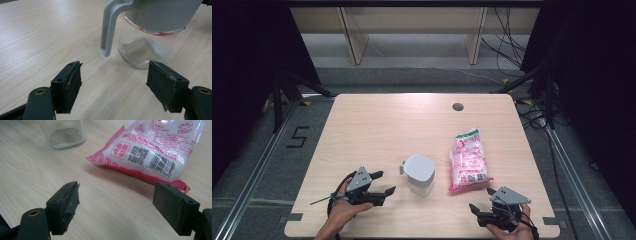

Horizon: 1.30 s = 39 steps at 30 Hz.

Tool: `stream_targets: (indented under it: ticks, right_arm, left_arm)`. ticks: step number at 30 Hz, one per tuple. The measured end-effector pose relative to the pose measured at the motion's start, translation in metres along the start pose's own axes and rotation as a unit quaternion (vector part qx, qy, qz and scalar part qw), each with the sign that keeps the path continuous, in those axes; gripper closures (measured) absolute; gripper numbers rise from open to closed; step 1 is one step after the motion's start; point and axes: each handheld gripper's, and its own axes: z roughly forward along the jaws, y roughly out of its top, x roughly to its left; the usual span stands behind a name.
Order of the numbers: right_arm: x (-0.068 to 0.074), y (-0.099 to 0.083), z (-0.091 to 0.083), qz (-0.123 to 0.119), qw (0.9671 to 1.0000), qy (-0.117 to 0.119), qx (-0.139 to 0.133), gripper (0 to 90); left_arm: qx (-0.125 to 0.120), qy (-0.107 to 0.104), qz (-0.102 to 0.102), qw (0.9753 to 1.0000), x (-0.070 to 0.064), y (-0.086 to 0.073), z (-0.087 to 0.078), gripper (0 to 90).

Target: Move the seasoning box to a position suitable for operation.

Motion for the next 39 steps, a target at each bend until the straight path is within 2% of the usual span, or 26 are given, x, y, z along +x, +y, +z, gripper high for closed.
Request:
stream_targets:
  ticks: [10, 13, 15, 16, 20, 22, 23, 24, 26, 29, 31, 32, 34, 37, 39]
  right_arm:
    - [0.000, 0.000, 0.000, 0.001, 1.0000, 0.001, 0.000, 21.8]
    - [-0.001, 0.000, 0.000, -0.007, 1.0000, -0.001, -0.006, 21.8]
    - [-0.002, 0.000, 0.001, -0.006, 0.9999, 0.012, 0.003, 21.7]
    - [-0.002, 0.000, 0.002, -0.011, 0.9999, -0.001, -0.006, 21.7]
    - [-0.003, -0.001, 0.002, 0.001, 1.0000, 0.008, 0.003, 21.6]
    - [-0.003, -0.002, 0.003, 0.007, 1.0000, 0.003, 0.002, 21.5]
    - [-0.004, -0.002, 0.003, 0.001, 1.0000, 0.003, 0.000, 21.5]
    - [-0.003, -0.002, 0.002, 0.000, 1.0000, 0.001, -0.001, 21.6]
    - [-0.003, -0.001, 0.001, 0.000, 1.0000, 0.006, -0.003, 21.6]
    - [-0.001, -0.001, -0.001, 0.001, 1.0000, 0.000, -0.002, 21.7]
    - [-0.002, -0.001, 0.001, 0.000, 0.9999, 0.012, 0.005, 21.7]
    - [-0.001, -0.001, 0.001, 0.000, 1.0000, 0.000, 0.001, 21.7]
    - [-0.001, -0.001, 0.001, 0.003, 1.0000, 0.002, 0.001, 21.6]
    - [0.000, -0.001, 0.002, 0.002, 1.0000, 0.002, 0.000, 21.6]
    - [0.000, -0.001, 0.002, 0.004, 1.0000, 0.003, 0.002, 21.6]
  left_arm:
    - [0.003, 0.007, -0.001, 1.0000, -0.001, 0.001, 0.001, 27.0]
    - [0.003, 0.006, -0.002, 1.0000, 0.000, 0.003, 0.001, 27.0]
    - [0.003, 0.008, -0.004, 1.0000, -0.001, 0.004, 0.001, 27.0]
    - [0.007, 0.008, 0.001, 0.9999, 0.000, 0.006, 0.002, 27.2]
    - [-0.003, 0.004, 0.007, 1.0000, 0.001, 0.014, 0.005, 28.3]
    - [-0.009, -0.003, 0.018, 0.9998, 0.003, 0.019, 0.007, 29.2]
    - [-0.016, -0.008, 0.015, 0.9997, 0.003, 0.021, 0.010, 29.5]
    - [-0.023, -0.012, 0.017, 0.9995, 0.006, 0.022, 0.012, 30.4]
    - [-0.022, -0.021, 0.018, 0.9994, 0.009, 0.022, 0.019, 34.8]
    - [-0.017, -0.022, 0.020, 0.9994, 0.013, 0.022, 0.027, 34.6]
    - [-0.014, -0.023, 0.017, 0.9995, 0.015, 0.022, 0.029, 35.1]
    - [-0.017, -0.028, 0.017, 0.9993, 0.016, 0.023, 0.030, 36.3]
    - [-0.016, -0.027, 0.015, 0.9994, 0.019, 0.024, 0.032, 37.0]
    - [-0.020, -0.026, 0.015, 0.9993, 0.022, 0.026, 0.036, 41.4]
    - [-0.019, -0.034, 0.013, 0.9992, 0.023, 0.026, 0.039, 47.2]
